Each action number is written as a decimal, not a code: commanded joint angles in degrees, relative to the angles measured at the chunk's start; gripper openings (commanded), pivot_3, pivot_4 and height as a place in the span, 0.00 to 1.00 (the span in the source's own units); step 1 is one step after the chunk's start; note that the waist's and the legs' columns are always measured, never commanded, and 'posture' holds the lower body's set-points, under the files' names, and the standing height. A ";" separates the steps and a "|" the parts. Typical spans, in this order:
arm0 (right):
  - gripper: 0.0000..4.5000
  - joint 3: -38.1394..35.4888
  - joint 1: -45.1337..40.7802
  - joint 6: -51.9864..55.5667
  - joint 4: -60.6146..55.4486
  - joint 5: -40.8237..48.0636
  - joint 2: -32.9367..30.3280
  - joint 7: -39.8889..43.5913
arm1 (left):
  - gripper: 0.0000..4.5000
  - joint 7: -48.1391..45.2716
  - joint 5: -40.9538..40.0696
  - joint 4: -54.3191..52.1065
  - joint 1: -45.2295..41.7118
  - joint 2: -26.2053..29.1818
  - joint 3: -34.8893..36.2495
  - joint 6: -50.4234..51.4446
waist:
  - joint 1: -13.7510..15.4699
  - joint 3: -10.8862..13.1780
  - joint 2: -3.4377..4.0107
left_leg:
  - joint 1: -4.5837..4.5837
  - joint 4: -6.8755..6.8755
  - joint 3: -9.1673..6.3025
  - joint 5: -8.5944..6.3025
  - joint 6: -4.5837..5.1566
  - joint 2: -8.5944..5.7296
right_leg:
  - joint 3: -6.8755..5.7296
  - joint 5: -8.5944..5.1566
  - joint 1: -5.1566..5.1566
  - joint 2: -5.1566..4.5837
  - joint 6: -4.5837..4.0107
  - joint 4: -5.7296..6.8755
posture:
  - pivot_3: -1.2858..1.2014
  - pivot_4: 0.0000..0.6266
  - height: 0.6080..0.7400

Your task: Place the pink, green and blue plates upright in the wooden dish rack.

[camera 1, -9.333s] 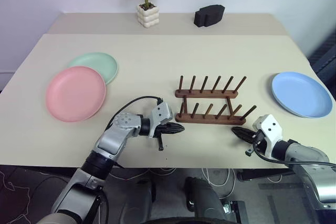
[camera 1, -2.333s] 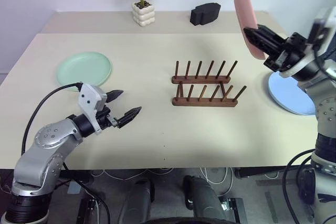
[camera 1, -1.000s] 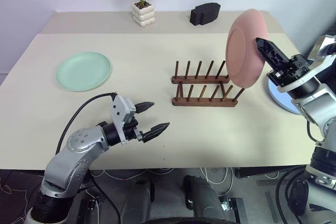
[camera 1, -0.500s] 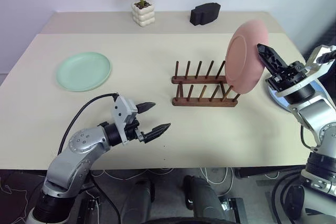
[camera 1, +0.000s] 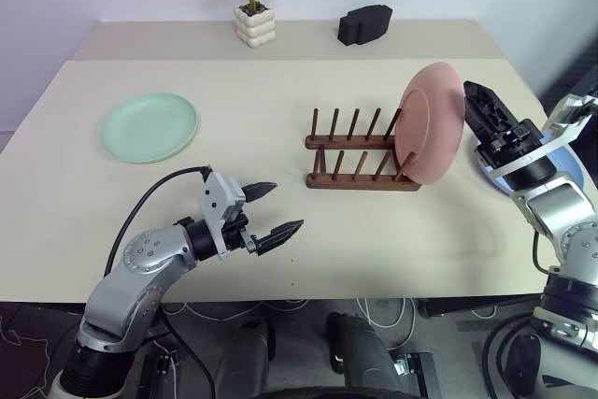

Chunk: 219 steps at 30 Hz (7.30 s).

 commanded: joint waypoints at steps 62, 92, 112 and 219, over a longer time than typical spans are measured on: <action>0.88 36.45 -6.45 -25.37 -20.66 -57.33 -7.30 29.01 | 0.70 47.94 4.90 67.68 -42.19 -0.52 37.77 7.36 | 0.01 0.00 -0.05 | 0.00 0.03 -0.13 -0.01 0.00 -0.19 | -0.10 0.22 -0.02 -0.02 0.42 0.04 | 0.52 0.24 0.97; 0.88 45.60 -19.33 -52.38 -0.95 -92.63 0.29 12.39 | 0.01 40.84 6.39 15.21 -47.59 -6.96 11.49 14.60 | -0.18 0.03 -0.15 | -0.02 0.00 -0.13 0.08 -0.17 -0.23 | -0.06 0.26 -0.04 -0.03 0.46 0.04 | 0.52 0.24 0.97; 0.15 46.95 -21.41 -57.36 3.43 -99.53 3.69 8.79 | 0.00 38.89 3.39 8.65 -49.12 -11.55 10.98 24.90 | -0.18 0.03 -0.15 | -0.02 0.00 -0.14 0.09 -0.17 -0.23 | -0.05 0.26 -0.05 -0.02 0.45 0.05 | 0.52 0.24 0.97; 0.17 13.03 0.32 1.95 -21.58 -4.43 0.71 -12.07 | 1.00 -2.71 2.08 4.40 -3.38 0.15 1.85 -3.36 | 0.04 0.01 -0.03 | -0.03 -0.01 -0.07 0.04 -0.06 0.03 | -0.01 0.11 -0.01 -0.01 0.16 -0.03 | 0.52 0.24 0.97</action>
